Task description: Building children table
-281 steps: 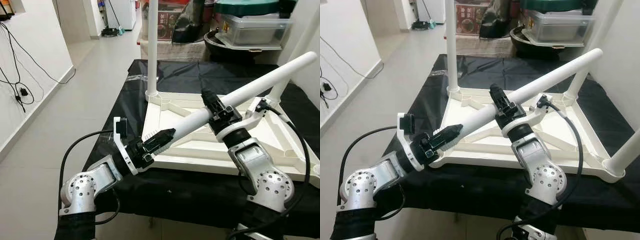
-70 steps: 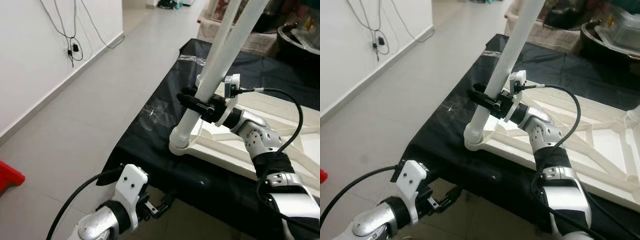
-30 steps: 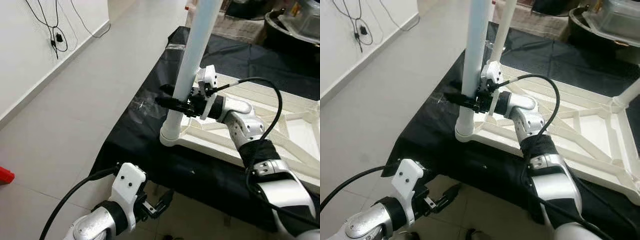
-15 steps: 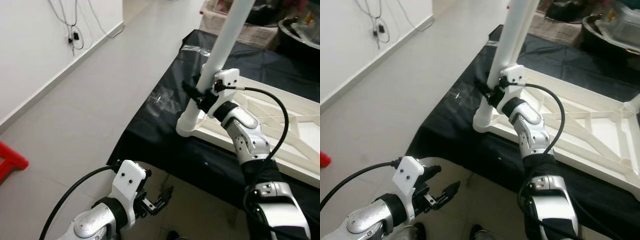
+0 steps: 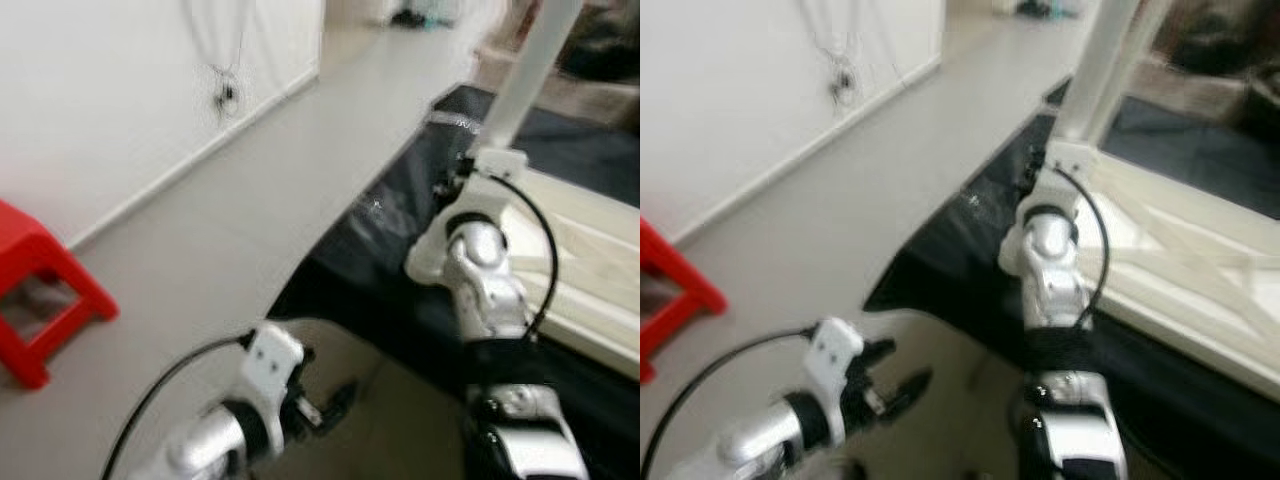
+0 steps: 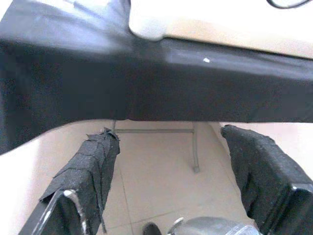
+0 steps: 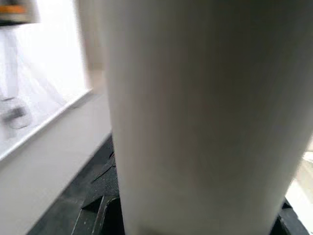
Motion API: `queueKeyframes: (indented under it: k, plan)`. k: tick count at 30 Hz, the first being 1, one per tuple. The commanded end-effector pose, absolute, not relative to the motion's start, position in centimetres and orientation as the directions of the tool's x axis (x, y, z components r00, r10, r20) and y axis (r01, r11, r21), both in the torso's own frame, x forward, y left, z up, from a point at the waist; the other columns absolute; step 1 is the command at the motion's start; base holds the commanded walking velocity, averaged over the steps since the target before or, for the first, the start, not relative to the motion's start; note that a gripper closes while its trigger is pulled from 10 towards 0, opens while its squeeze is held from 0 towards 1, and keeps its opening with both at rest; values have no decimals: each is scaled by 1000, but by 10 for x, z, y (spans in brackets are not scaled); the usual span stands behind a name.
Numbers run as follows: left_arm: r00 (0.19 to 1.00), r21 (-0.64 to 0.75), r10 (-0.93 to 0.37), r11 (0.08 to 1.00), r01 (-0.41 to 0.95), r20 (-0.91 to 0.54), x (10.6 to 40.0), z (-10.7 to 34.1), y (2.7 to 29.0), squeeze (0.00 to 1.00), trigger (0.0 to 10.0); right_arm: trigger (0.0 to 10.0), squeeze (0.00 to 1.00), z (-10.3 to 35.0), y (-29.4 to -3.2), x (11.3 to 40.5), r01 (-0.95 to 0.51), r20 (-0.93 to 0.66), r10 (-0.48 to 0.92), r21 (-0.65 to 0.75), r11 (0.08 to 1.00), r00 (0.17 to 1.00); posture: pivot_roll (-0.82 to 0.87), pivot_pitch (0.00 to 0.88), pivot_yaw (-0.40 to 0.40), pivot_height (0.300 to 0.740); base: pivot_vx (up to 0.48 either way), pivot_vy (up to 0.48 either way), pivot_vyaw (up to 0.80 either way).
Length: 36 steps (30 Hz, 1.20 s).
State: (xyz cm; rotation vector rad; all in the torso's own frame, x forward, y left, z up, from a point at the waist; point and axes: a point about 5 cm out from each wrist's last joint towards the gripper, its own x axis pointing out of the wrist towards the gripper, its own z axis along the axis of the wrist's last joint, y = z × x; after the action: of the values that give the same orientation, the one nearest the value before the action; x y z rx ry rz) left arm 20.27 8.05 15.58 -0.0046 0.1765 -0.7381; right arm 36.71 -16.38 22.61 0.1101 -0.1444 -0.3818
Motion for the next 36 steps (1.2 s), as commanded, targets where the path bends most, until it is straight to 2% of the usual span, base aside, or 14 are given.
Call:
queueKeyframes:
  k: [1,9,11,16,23,25,27,28,29,32,33,34,35,36]
  plan:
    - [725,-71,-667,742,666,-171,202,150,80,0,10000,10000,0,200,-161,363,511,15,-517,130,850,856,107,139,-99,740,0,0,0]
    - [727,-64,-667,742,667,-166,207,148,80,0,10000,10000,0,207,-153,363,602,8,-614,188,776,789,109,125,-95,740,0,0,0]
    - [730,-57,-664,745,665,-160,213,146,78,0,10000,10000,0,207,-150,366,656,-39,-667,232,719,744,110,112,-92,740,0,0,0]
    - [731,-52,-664,745,665,-154,215,145,78,0,10000,10000,0,212,-152,367,665,-25,-681,249,704,731,113,101,-92,740,0,0,0]
    - [739,-49,-658,751,659,-145,223,143,77,0,10000,10000,0,257,-156,369,603,169,-662,297,740,730,109,78,-87,740,0,0,0]
    - [740,-45,-656,752,658,-145,226,142,76,0,10000,10000,0,289,-158,362,537,296,-629,337,773,719,105,69,-85,740,0,0,0]
    - [743,-33,-652,754,656,-148,229,141,76,0,10000,10000,0,303,-158,359,496,349,-604,353,793,717,101,52,-78,740,0,0,0]
    - [747,-35,-650,757,652,-138,233,142,75,1000,10000,10000,0,316,-157,355,436,404,-562,366,822,721,96,41,-74,740,0,0,0]
    - [747,-35,-650,757,652,-138,233,142,75,1000,10000,10000,0,316,-157,355,436,404,-562,366,822,721,96,41,-74,740,0,0,0]
    - [773,31,-626,775,632,-98,249,152,74,1000,10000,10000,0,329,-143,349,200,461,-359,358,912,811,90,28,-71,740,0,0,0]
    - [773,31,-626,775,632,-98,249,152,74,1000,10000,10000,0,329,-143,349,200,461,-359,358,912,811,90,28,-71,740,0,0,0]
    - [788,112,-611,780,616,-75,258,160,73,1000,10000,10000,0,320,-137,347,116,450,-264,330,937,853,84,19,-63,740,0,0,0]
    - [801,203,-596,779,593,-55,270,167,70,878,10000,10000,0,304,-130,344,42,416,-177,313,949,892,82,7,-64,740,0,0,0]
    - [801,203,-596,779,593,-55,270,167,70,878,10000,10000,0,304,-130,344,42,416,-177,313,949,892,82,7,-64,740,0,0,0]
